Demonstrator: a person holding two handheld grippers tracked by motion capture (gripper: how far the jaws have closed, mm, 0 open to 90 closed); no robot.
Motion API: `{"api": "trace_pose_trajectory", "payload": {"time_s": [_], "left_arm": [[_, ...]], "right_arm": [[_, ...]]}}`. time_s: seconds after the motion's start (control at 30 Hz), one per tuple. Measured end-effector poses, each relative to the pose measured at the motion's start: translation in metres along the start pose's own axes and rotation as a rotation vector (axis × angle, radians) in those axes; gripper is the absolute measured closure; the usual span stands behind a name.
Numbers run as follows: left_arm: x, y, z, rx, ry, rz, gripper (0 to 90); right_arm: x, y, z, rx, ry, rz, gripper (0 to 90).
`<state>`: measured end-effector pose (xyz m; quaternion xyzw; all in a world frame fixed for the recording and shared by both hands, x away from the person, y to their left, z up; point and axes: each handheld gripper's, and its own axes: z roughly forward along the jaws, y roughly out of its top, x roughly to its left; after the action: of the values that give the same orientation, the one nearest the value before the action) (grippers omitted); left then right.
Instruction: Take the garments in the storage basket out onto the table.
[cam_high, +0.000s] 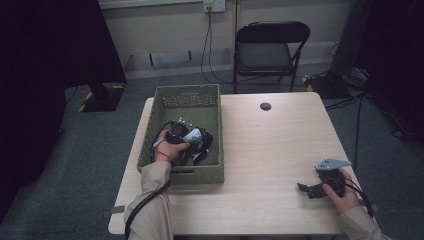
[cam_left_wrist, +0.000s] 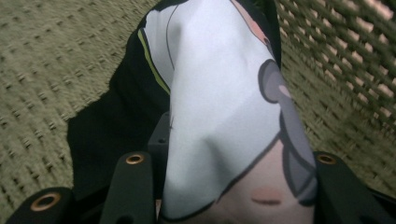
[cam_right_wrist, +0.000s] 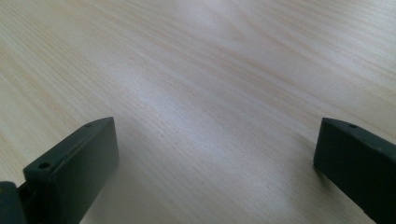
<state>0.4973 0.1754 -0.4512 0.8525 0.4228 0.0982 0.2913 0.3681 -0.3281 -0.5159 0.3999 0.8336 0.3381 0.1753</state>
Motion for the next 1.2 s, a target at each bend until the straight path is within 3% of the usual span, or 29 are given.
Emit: {"api": "trace_pose_trajectory", "payload": {"time_s": [0.13,0.53,1.2], "left_arm": [[0.000,0.005,-0.011,-0.046,0.021,-0.018,56.8],[-0.004,0.014,-0.033,-0.103,-0.034,-0.035,57.0],[-0.014,0.036,-0.083,-0.208,-0.060,-0.018,57.2]], "right_arm": [[0.000,0.000,0.000,0.000,0.000,0.000,0.0],[0.000,0.000,0.000,0.000,0.000,0.000,0.0],[0.000,0.000,0.000,0.000,0.000,0.000,0.0]]}}
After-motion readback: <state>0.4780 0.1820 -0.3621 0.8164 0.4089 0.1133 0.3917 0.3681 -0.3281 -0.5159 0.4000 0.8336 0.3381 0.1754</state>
